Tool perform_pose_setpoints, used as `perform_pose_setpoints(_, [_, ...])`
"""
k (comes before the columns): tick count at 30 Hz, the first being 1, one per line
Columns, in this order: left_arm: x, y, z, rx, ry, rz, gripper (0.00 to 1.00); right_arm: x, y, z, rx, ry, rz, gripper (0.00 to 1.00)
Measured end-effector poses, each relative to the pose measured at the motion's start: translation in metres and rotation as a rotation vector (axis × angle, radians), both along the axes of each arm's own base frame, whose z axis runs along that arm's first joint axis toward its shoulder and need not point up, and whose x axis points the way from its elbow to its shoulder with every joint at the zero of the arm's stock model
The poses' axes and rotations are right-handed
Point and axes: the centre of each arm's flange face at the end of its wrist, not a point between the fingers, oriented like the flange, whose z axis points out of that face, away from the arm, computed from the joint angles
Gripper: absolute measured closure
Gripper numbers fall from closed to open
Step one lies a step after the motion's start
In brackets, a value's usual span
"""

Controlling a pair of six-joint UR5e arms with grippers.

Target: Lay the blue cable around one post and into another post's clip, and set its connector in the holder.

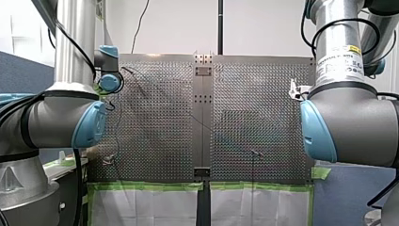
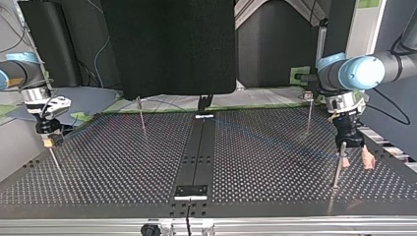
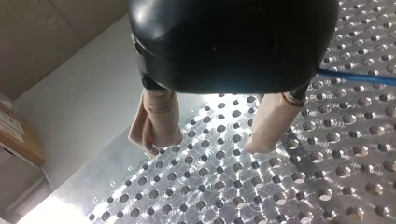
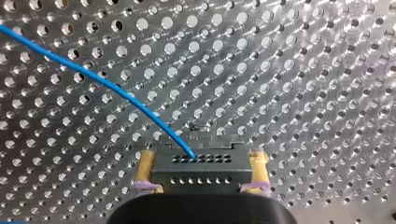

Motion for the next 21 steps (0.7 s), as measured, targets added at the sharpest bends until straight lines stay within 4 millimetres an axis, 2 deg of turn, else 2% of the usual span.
perform_pose_setpoints(21, [-0.0003, -0.0001, 0.0008, 0.000, -0.002, 0.000, 0.00, 0.0018, -0.0011, -0.0025, -0.003, -0.002, 0.003, 1.00])
